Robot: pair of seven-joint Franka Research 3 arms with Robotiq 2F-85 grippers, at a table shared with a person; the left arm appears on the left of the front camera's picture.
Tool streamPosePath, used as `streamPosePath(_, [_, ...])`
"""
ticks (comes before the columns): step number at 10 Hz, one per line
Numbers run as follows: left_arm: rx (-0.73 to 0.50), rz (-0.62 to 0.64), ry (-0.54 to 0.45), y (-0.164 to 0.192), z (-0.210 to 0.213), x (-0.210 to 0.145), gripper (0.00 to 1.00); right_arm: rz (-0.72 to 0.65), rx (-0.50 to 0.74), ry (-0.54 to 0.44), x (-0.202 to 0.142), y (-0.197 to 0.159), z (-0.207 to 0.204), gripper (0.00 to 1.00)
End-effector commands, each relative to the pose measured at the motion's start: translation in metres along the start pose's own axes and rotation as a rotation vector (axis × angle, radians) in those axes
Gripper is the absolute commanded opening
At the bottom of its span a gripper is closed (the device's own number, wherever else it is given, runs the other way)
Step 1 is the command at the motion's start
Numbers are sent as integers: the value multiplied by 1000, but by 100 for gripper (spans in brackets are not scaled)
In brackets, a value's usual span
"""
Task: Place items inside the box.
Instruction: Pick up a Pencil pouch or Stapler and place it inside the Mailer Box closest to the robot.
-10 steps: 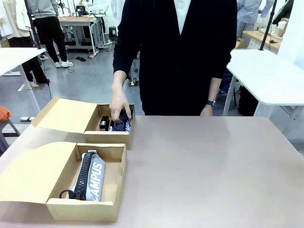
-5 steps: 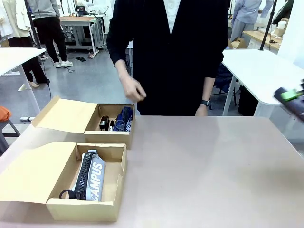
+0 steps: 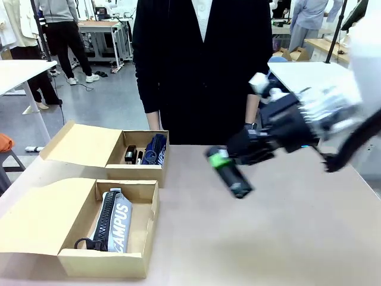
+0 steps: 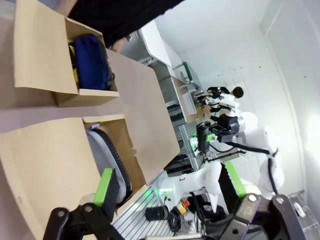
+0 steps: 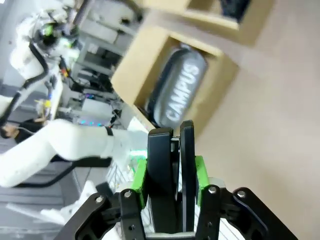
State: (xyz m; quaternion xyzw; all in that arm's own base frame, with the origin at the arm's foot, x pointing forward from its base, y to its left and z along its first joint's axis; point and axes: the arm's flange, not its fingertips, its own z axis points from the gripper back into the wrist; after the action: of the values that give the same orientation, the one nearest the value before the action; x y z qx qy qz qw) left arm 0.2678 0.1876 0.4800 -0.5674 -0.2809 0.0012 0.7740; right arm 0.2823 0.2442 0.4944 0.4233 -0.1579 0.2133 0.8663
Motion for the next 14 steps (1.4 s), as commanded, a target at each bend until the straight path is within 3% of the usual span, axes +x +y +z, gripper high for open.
streamPosePath(1, [-21,-15,-15,-2,1,1,100,7,7,-9,29,-11,-33,43])
streamPosePath(2, [-21,-15,-15,-2,1,1,100,0,0,0,0,0,0,43])
streamPosePath(4, [-21,-15,-15,-2,1,1,100,0,0,0,0,0,0,43])
streamPosePath(6, [-21,-15,-15,-2,1,1,100,45,11,-57,11,28,-42,43])
streamPosePath(7, [-21,-15,-15,-2,1,1,100,41,-58,-39,29,45,-89,43])
streamPosePath(9, [-21,-15,-15,-2,1,1,100,69,-17,78,61,68,-180,43])
streamPosePath(11, [-21,-15,-15,-2,1,1,100,72,-76,195,66,78,-252,43])
streamPosePath(12, [-21,-15,-15,-2,1,1,100,65,-151,204,66,73,-273,43])
streamPosePath(14, [-21,-15,-15,-2,1,1,100,32,-185,229,66,58,-281,45])
